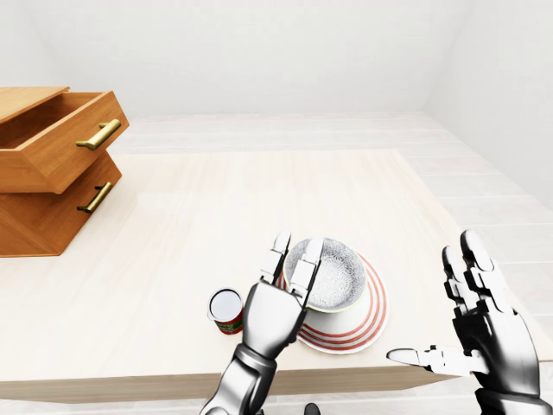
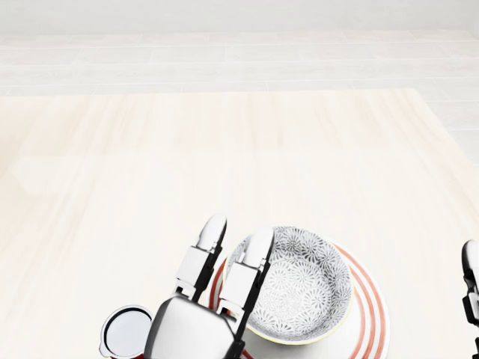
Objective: Put the bowl on the plate.
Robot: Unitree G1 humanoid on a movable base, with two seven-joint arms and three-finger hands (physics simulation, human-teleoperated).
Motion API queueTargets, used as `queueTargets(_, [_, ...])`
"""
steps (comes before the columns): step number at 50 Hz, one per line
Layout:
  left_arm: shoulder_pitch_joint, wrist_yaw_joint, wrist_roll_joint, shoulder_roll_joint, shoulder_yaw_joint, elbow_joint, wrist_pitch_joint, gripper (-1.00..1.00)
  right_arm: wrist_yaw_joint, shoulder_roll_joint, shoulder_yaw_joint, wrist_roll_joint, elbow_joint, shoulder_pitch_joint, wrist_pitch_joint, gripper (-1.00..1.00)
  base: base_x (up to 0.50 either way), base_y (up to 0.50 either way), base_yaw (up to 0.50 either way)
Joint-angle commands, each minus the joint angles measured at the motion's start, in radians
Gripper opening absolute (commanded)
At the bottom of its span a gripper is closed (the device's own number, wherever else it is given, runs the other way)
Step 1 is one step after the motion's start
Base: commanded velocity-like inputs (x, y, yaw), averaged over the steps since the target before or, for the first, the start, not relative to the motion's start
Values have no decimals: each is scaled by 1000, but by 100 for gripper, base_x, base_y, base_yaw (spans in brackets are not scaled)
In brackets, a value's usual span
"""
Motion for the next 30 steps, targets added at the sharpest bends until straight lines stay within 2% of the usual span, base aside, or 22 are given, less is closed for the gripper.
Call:
queueTargets(1, [41,2,-6,31,-22,-62,0,100,-1,3,3,-4,-5,4,-1,100,0,0,0])
queueTargets(9, [54,10,-13,47,-31,-79,0,100,-2,3,7,-6,4,1,-5,100,0,0,0])
queueTargets(30, [47,7,-17,46,-31,-77,0,100,-19,-11,19,-12,24,-2,-12,100,0,0,0])
